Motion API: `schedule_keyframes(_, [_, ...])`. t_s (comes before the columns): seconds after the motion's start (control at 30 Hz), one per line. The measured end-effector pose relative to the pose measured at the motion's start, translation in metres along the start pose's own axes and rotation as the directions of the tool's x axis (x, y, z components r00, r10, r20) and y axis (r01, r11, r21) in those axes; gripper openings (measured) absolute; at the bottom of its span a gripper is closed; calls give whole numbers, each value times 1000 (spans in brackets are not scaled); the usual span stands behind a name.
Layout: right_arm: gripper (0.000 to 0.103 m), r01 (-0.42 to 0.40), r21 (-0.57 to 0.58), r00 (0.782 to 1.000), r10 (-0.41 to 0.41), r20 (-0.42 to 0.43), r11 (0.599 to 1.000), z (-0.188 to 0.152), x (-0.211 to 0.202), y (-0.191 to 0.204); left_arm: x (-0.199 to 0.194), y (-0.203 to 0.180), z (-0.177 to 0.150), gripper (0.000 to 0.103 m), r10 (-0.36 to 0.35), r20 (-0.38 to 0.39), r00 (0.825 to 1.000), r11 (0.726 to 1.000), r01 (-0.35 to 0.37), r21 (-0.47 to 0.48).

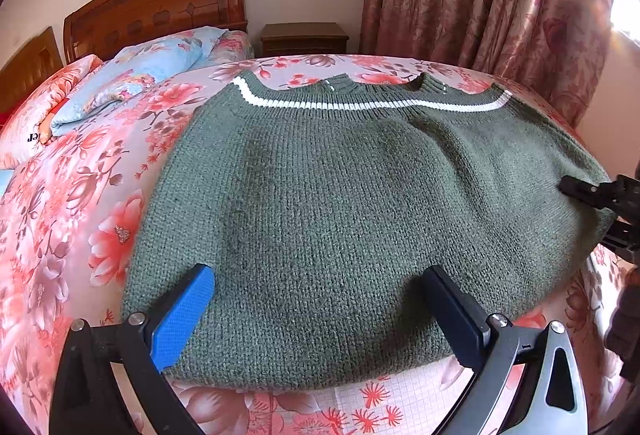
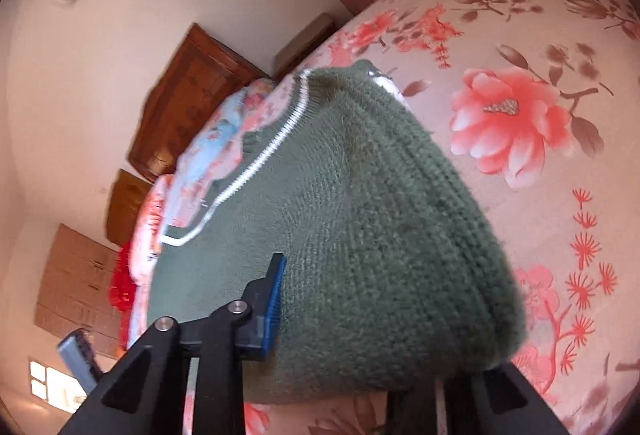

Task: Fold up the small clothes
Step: 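Lay the lifted side over the sweater body with the right tool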

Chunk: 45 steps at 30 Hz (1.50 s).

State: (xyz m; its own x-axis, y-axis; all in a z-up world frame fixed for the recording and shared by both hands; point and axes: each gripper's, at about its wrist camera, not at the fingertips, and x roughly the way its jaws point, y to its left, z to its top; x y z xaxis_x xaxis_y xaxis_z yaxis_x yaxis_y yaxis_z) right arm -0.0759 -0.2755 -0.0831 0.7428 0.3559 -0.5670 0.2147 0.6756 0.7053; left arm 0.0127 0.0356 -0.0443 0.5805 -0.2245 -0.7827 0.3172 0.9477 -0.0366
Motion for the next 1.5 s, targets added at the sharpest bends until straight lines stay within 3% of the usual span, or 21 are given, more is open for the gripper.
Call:
schedule_keyframes(0.17, [27,-21,-34,999,22,34,999,-7,-28,-6,-5,-14,-1,103,-31,-28,999,999,32,24])
schedule_keyframes(0.3, [27,9,-41,998,-7,63,999,-6,-50,-16,-18,-39,-1,103,-90,1,996,995,89,42])
schedule_keyframes(0.5, [27,43,-22,995,-41,91,999,-9,-76,-28,-28,-93,2,103,-170,22,985,975,165,151])
schedule_keyframes(0.6, [27,45,-9,994,-44,98,999,-8,-80,-27,-7,-119,-9,103,-89,-64,994,965,102,243])
schedule_keyframes(0.67, [27,45,-31,992,-41,120,999,-5,-84,-14,-10,-128,-18,103,-72,-30,997,949,78,305])
schedule_keyframes(0.73, [27,77,-108,987,-60,152,991,-3,-90,6,-15,-126,-18,103,-102,-43,994,937,111,330])
schedule_keyframes(0.83, [27,146,-267,973,-90,214,953,-2,-90,56,-35,-85,-4,103,-151,28,988,968,142,206])
schedule_keyframes(0.9, [27,202,-381,963,-113,244,902,-6,-83,92,-48,-41,8,103,-206,85,975,978,202,59])
schedule_keyframes(0.97, [27,269,-517,950,-133,284,813,-18,-70,135,-60,5,15,103,-225,150,963,967,240,-91])
schedule_keyframes(1.03, [27,336,-655,935,-154,319,677,-40,-46,178,-71,49,20,103,-239,198,950,938,279,-206])
schedule_keyframes(1.07, [28,362,-723,929,-163,333,588,-55,-30,197,-73,64,20,103,-247,212,946,924,295,-241])
schedule_keyframes(1.17, [28,373,-854,927,-187,325,362,-107,18,222,-75,96,15,103,-315,217,924,870,372,-325])
schedule_keyframes(1.2, [28,356,-899,926,-228,302,255,-129,42,225,-73,103,12,103,-352,216,911,842,409,-351])
schedule_keyframes(1.23, [28,329,-927,924,-265,277,179,-147,61,222,-71,107,7,103,-389,210,897,815,441,-375])
schedule_keyframes(1.27, [29,312,-941,920,-290,264,133,-158,73,217,-68,110,3,103,-419,204,885,794,466,-391])
schedule_keyframes(1.33, [29,365,-931,899,-256,355,-11,-184,79,208,-60,109,-3,103,-499,194,845,736,531,-419])
schedule_keyframes(1.37, [28,364,-931,900,-253,355,-11,-184,76,206,-54,109,-3,103,-535,189,823,708,560,-431])
schedule_keyframes(1.43, [28,359,-930,915,-224,335,75,-170,63,203,-43,104,-2,103,-597,182,781,654,606,-453])
schedule_keyframes(1.5, [28,391,-916,908,-198,369,85,-163,52,201,-26,98,5,103,-657,175,734,592,645,-483])
